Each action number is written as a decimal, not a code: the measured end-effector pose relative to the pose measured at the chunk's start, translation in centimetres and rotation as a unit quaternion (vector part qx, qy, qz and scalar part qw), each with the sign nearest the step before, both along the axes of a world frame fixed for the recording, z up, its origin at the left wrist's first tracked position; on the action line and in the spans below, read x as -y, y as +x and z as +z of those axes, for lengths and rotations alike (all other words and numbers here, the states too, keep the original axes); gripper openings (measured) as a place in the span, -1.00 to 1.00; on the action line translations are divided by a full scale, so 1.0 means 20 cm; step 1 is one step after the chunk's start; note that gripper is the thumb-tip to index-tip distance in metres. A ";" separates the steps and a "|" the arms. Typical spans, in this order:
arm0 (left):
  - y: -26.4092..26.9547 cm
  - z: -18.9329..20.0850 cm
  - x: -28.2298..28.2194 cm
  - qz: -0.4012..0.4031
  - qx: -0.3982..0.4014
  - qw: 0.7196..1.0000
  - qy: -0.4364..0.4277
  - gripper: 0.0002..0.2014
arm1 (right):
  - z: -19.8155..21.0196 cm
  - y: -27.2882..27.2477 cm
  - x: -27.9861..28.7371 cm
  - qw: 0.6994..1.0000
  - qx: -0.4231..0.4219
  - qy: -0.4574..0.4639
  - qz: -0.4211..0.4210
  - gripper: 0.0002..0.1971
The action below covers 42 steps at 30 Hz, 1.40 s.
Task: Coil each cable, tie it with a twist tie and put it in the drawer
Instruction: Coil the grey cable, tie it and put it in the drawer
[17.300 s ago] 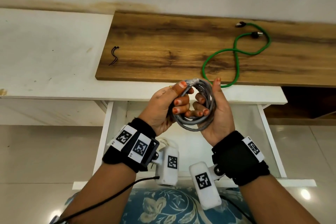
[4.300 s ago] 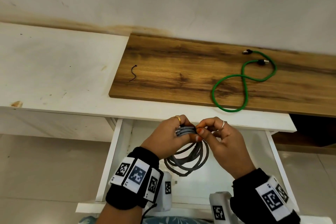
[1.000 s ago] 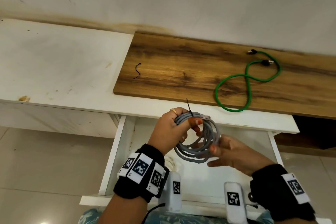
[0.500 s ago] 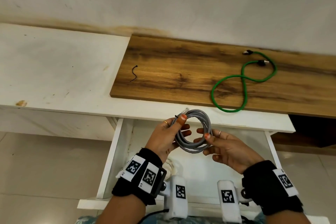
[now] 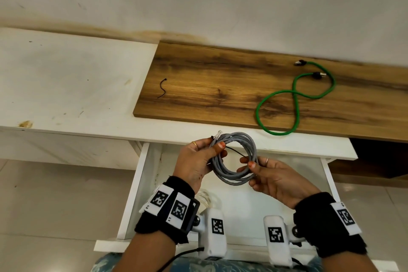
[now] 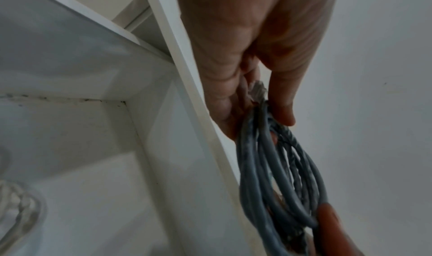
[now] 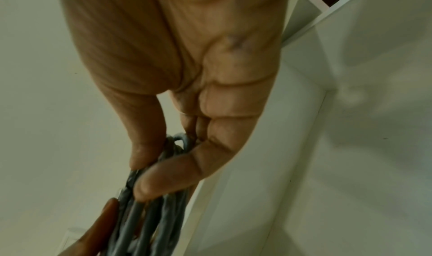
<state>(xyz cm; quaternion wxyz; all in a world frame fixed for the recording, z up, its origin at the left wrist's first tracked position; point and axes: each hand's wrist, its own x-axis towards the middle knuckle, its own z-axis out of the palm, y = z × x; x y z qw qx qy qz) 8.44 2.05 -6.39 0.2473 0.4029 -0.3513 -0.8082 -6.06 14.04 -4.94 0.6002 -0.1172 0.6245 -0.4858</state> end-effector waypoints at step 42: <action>-0.06 0.07 -0.10 -0.097 0.026 0.989 -0.111 -0.94 | -0.05 0.08 0.05 0.700 -0.638 -0.302 0.105 -0.80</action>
